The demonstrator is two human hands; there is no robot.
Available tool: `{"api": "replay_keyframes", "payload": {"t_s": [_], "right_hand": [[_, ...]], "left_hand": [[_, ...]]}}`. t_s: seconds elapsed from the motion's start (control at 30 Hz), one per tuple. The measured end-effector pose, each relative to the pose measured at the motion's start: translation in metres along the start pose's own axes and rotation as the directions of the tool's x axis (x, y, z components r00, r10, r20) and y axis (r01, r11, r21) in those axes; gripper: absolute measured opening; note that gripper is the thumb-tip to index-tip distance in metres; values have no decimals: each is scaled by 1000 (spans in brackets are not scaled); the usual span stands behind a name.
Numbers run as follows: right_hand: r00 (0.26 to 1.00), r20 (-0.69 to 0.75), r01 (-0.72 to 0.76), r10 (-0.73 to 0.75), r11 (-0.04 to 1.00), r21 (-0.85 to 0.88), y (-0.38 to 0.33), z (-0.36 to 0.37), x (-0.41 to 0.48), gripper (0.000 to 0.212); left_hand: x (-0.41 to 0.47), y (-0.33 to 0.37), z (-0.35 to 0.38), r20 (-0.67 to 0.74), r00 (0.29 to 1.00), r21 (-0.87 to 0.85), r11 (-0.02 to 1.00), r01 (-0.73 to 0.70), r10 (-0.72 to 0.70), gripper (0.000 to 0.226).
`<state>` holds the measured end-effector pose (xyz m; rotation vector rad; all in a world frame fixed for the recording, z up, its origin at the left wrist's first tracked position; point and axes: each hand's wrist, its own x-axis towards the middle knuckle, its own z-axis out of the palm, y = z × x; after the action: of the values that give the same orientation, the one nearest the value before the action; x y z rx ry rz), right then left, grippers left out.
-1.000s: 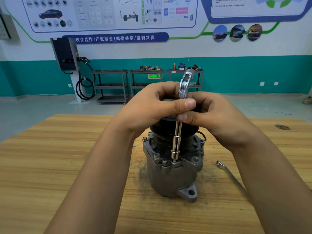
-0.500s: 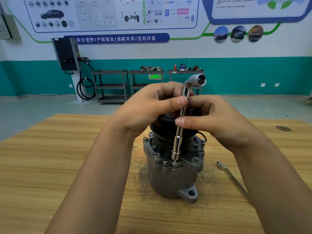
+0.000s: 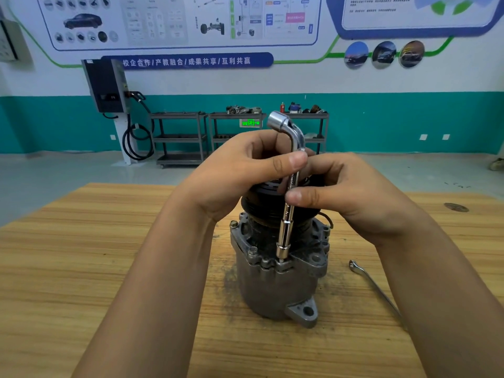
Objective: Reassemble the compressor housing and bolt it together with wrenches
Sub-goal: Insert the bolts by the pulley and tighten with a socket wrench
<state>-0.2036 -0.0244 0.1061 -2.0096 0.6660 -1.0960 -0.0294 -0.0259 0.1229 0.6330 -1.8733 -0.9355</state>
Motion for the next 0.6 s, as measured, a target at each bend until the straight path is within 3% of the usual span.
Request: {"api": "replay_keyframes", "payload": {"t_s": [0.2, 0.37, 0.6], "right_hand": [[999, -17, 38, -38, 999, 2, 1, 4, 1, 18], [998, -47, 42, -43, 999, -29, 4, 5, 2, 22], [996, 87, 31, -32, 999, 23, 3, -5, -1, 24]], "left_hand": [[1, 1, 4, -19, 1000, 43, 999, 16, -15, 55], [1, 1, 2, 9, 1000, 30, 999, 26, -26, 17], [-1, -3, -3, 56, 998, 29, 999, 21, -23, 20]]}}
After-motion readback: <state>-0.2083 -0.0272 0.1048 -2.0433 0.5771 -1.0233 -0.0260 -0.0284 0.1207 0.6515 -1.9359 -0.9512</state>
